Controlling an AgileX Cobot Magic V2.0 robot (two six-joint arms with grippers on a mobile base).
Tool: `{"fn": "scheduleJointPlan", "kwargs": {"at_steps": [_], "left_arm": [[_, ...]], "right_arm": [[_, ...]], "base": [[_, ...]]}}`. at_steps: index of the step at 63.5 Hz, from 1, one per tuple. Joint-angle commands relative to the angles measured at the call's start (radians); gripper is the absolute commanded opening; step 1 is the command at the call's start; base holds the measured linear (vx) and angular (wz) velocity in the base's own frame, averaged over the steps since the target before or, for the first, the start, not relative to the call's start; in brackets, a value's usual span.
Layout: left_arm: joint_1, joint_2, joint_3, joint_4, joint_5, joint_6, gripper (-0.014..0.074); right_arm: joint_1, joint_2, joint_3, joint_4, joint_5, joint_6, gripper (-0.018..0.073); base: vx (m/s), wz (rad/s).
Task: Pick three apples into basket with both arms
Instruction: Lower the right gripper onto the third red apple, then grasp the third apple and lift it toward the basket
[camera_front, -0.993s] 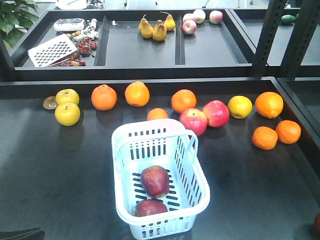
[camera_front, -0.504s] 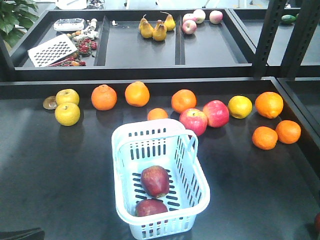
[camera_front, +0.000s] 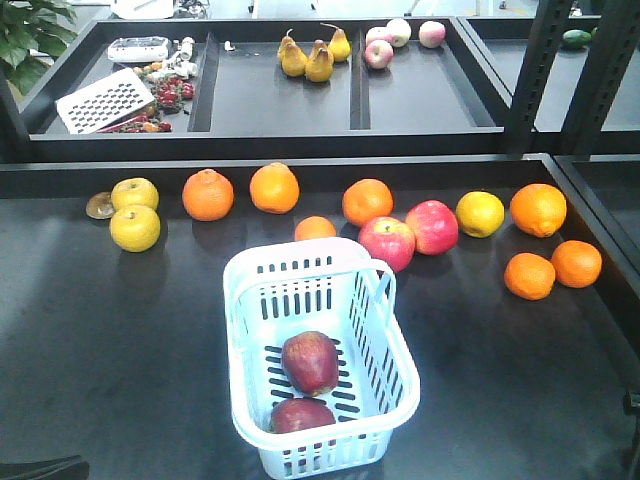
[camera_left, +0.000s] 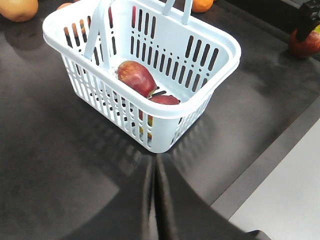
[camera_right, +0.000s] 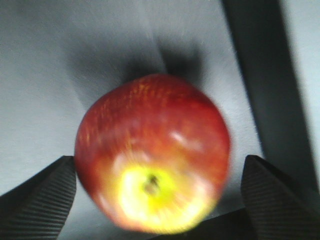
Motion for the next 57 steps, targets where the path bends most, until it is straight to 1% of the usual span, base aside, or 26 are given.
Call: {"fn": "scheduleJointPlan", "kwargs": {"at_steps": [1,5,10,16,19,22,27,33,37,43,46,51,57], "left_arm": [[-0.004,0.005,-0.026,-0.032,-0.055,-0.007,-0.0006],[-0.004,0.005,-0.026,-0.032,-0.055,-0.007,-0.0006],[-0.004,0.005,-0.026,-0.032,-0.055,-0.007,-0.0006],[-0.004,0.005,-0.026,-0.032,-0.056,-0.007,-0.0006],[-0.004,0.005,-0.026,-0.032,-0.056,-0.007,-0.0006],[-0.004,0.005,-0.026,-0.032,-0.057,-0.007,-0.0006],[-0.004,0.005,-0.026,-0.032,-0.057,-0.007,-0.0006],[-0.004,0.005,-0.026,-0.032,-0.057,-0.007,-0.0006],[-0.004,0.005,-0.026,-0.032,-0.058,-0.007,-0.0006],[-0.004,0.005,-0.026,-0.032,-0.058,-0.007,-0.0006],[-0.004,0.005,-0.026,-0.032,-0.058,-0.007,-0.0006],[-0.004,0.005,-0.026,-0.032,-0.058,-0.007,-0.0006],[-0.004,0.005,-0.026,-0.032,-0.058,-0.007,-0.0006]], "right_arm": [[-0.006,-0.013,-0.021,-0.018,-0.011,-0.01,0.0613],[-0.006,-0.005,-0.021,-0.018,-0.011,-0.01,0.06],[-0.006,-0.009,-0.021,-0.017,-0.01,-0.01,0.0563],[-0.006,-0.031,-0.021,-0.005,-0.001,-0.01,0.0476],[-0.006,-0.047,-0.021,0.009,0.001,-0.011,0.0419],[-0.006,-0.073,-0.021,0.034,0.001,-0.025,0.034],[-0.002,-0.125,-0.021,0.085,0.004,-0.079,0.0209],[0.008,-0.209,-0.021,0.172,0.028,-0.186,0.0064],[0.027,-0.269,-0.021,0.241,0.044,-0.268,-0.0013],[0.071,-0.352,-0.021,0.34,0.073,-0.349,-0.001],[0.096,-0.388,-0.021,0.376,0.091,-0.37,-0.0008],[0.149,-0.451,-0.021,0.416,0.131,-0.399,-0.0007],[0.213,-0.52,-0.021,0.455,0.177,-0.4,-0.0005]], "base": [[0.0,0.0],[0.0,0.0],[0.0,0.0],[0.0,0.0],[0.0,0.0],[0.0,0.0],[0.0,0.0],[0.0,0.0],[0.0,0.0],[0.0,0.0],[0.0,0.0],[0.0,0.0],[0.0,0.0]]}}
